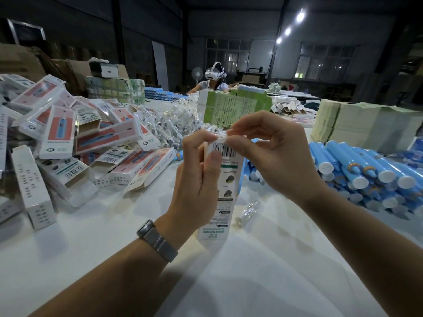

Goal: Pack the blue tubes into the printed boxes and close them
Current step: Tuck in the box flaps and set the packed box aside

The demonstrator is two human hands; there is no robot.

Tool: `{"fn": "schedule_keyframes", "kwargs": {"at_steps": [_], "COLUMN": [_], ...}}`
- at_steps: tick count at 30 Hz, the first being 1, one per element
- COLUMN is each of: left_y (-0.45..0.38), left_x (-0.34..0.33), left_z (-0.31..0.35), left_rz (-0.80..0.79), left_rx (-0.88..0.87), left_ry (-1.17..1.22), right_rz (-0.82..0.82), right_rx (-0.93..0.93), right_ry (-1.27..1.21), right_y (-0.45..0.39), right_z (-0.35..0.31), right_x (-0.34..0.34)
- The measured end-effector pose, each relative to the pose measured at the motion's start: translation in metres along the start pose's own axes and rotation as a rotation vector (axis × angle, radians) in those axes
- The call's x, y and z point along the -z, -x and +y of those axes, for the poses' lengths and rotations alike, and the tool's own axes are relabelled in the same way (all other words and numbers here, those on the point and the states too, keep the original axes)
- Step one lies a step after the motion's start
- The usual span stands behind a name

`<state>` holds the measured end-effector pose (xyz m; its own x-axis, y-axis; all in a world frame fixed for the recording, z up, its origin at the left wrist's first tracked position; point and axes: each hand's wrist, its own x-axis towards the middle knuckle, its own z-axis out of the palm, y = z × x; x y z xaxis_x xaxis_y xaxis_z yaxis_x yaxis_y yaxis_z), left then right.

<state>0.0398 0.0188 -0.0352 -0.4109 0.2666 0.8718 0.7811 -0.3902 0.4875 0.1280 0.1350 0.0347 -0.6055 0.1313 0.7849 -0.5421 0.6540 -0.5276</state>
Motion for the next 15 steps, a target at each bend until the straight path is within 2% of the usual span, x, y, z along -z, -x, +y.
{"fn": "schedule_keyframes", "kwargs": {"at_steps": [8,12,15], "left_y": [0.0,0.001,0.001], "left_x": [0.0,0.0,0.002], "left_z": [-0.001,-0.002,-0.002], "left_rz": [0.008,0.02,0.038], "left_rx": [-0.009,0.005,0.027], "left_ry": [0.002,0.004,-0.019], "right_rz": [0.026,-0.007,0.017], "right_rx": [-0.014,0.019,0.021], "right_ry": [-0.151,-0.12,-0.006], "right_y": [0.005,0.005,0.005], "right_z": [0.008,0.011,0.013], "right_x": [-0.004,-0.003,-0.004]}}
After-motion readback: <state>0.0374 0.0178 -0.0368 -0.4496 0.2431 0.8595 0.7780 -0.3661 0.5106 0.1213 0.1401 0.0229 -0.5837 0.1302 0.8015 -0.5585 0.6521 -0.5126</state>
